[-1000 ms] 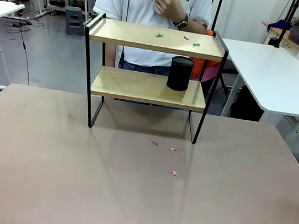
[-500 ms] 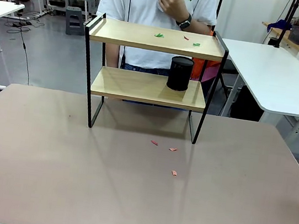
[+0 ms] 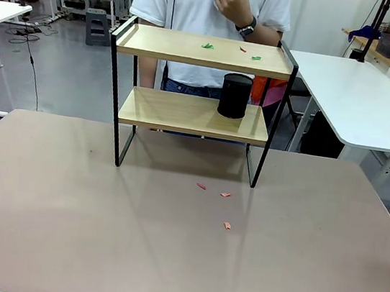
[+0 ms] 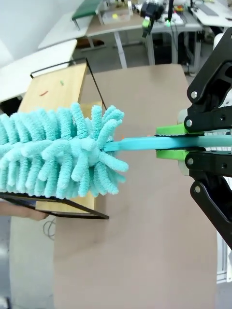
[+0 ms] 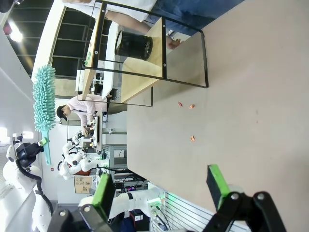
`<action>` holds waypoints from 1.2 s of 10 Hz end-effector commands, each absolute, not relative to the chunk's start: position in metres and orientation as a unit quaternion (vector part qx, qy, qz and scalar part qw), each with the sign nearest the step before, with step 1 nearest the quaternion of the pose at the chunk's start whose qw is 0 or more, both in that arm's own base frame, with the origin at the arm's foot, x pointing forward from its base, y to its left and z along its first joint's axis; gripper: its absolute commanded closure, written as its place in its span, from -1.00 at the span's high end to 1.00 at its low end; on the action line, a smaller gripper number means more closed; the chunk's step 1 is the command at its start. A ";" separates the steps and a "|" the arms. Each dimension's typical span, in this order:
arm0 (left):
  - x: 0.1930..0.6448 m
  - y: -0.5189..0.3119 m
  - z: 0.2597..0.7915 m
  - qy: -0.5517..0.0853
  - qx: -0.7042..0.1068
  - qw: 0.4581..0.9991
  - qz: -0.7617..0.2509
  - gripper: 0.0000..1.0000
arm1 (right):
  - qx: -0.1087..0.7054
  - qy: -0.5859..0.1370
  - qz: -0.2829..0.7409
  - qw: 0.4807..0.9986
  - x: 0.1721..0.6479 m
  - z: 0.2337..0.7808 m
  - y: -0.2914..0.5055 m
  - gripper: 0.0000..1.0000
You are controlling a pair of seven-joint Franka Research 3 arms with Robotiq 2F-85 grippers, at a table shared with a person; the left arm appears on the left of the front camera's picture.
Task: Clean the shelf.
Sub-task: Clean the remaining tier of the Shelf with the Duster once objects are removed.
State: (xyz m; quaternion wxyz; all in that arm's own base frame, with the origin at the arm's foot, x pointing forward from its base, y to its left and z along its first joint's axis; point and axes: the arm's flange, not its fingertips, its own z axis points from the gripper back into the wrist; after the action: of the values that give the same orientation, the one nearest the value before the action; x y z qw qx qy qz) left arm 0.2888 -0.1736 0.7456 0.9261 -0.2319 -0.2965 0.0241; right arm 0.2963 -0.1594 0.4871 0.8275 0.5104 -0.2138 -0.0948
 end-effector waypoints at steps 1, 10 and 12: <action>0.331 -0.209 0.750 -0.285 -0.197 0.938 0.007 -0.75 | 0.517 -0.228 -0.086 0.821 0.298 0.486 -0.158 1.00; 0.420 -0.288 0.698 -0.187 -0.150 0.970 -0.028 -0.75 | 0.517 -0.228 -0.086 0.821 0.298 0.486 -0.158 1.00; 0.424 -0.300 0.691 -0.173 -0.146 0.973 -0.042 -0.75 | 0.517 -0.228 -0.086 0.821 0.298 0.486 -0.158 1.00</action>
State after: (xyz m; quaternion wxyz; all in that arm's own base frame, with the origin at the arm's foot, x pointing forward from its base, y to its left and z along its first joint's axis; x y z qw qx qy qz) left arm 0.4217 -0.2947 0.6826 0.9710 -0.1540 -0.1773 -0.0454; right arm 0.2963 -0.1593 0.4871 0.8275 0.5106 -0.2135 -0.0946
